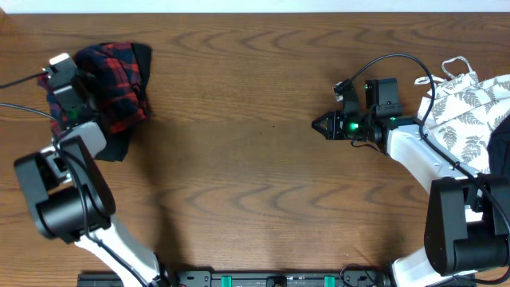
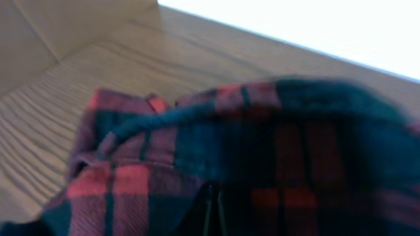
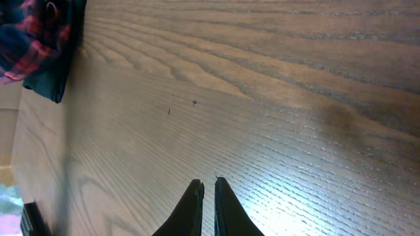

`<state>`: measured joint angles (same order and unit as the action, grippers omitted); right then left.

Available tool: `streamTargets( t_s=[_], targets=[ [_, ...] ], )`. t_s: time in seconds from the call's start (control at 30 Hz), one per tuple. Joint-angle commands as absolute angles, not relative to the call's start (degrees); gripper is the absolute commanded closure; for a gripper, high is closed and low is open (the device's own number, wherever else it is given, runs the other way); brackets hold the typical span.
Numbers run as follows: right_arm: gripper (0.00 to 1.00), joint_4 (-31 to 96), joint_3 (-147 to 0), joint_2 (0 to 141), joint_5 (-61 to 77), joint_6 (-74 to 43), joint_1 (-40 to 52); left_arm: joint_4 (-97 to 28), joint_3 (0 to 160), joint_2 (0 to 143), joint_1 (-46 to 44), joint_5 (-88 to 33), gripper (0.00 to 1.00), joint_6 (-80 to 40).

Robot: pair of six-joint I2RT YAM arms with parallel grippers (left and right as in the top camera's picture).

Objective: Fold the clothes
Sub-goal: 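Press the shirt down on the black garment with the left gripper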

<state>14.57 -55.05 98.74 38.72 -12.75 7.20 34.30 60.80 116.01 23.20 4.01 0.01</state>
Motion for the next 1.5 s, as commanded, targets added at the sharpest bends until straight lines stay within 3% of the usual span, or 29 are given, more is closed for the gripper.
streamTargets(
  t_s=[0.0,0.37,0.83,0.93,0.97,1.07,1.1,1.2,1.47],
  targets=[
    [0.93,14.9,-55.2,97.5,38.8,-11.9,6.7,36.9,60.9,123.6,23.5,3.4,0.94,0.5],
    [0.93,17.0,-55.2,97.5,37.9,-11.9,6.7,29.0,65.6,138.2,23.5,0.4,0.94,-0.3],
    [0.93,17.0,-55.2,97.5,37.5,-11.5,6.7,23.5,65.6,123.4,23.4,0.4,0.93,0.0],
    [0.92,17.0,-55.2,97.5,37.5,-11.5,6.7,22.3,65.6,115.7,23.4,0.4,0.83,0.0],
    [0.91,17.0,-55.2,97.5,37.5,-11.5,6.7,21.8,65.6,113.7,23.4,0.4,0.75,0.0],
    [0.87,17.2,-55.2,97.5,37.5,-11.5,6.7,19.7,65.6,106.2,23.4,0.4,0.37,0.2],
    [0.87,17.1,-55.2,97.5,37.5,-11.5,6.7,18.5,65.6,103.9,23.4,0.4,0.32,0.2],
    [0.86,17.2,-55.2,97.5,35.4,-11.5,6.7,11.2,65.6,97.2,23.4,0.4,0.03,0.1],
    [0.76,21.8,-55.2,95.8,15.2,-11.5,6.8,-18.7,65.6,83.5,23.4,-2.0,0.02,-1.6]
  ],
)
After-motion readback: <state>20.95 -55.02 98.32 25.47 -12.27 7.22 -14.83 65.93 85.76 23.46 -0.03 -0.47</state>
